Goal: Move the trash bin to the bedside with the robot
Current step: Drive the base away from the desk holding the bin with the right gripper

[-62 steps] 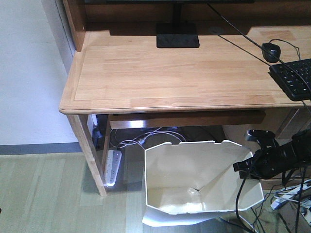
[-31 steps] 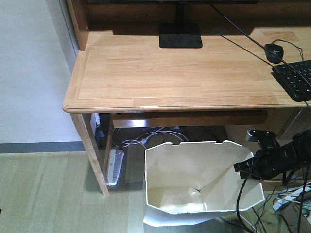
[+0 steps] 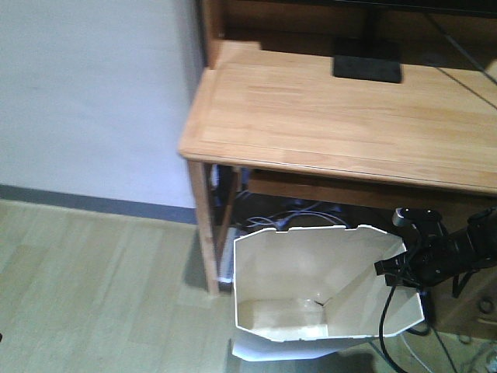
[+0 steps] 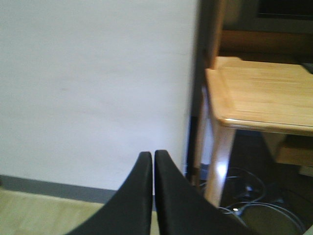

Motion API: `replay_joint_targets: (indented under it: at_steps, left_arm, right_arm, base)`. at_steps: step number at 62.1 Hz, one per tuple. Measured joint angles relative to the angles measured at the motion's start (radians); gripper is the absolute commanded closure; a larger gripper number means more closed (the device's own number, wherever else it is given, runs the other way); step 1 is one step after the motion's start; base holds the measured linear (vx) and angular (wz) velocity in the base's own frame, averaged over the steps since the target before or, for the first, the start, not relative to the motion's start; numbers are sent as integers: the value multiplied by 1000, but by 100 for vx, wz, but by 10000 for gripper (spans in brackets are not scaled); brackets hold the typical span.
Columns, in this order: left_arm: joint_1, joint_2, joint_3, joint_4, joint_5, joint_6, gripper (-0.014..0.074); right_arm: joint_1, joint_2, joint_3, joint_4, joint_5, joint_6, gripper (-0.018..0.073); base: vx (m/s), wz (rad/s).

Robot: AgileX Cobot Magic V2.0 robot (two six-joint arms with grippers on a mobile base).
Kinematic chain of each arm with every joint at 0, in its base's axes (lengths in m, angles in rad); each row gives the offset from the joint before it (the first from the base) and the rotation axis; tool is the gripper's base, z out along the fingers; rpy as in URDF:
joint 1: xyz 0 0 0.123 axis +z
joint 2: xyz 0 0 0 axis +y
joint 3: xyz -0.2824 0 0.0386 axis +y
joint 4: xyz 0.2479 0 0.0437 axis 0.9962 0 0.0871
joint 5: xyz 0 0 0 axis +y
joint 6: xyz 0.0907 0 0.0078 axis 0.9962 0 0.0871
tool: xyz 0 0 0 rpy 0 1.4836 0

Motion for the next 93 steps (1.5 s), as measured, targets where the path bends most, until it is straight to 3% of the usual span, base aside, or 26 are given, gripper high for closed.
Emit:
replay_joint_targets:
  at_steps: [93]
  left_arm:
    - [0,0,0,-1,0,0,602]
  right_arm:
    - [0,0,2,1,14,0,565]
  base:
    - [4,72]
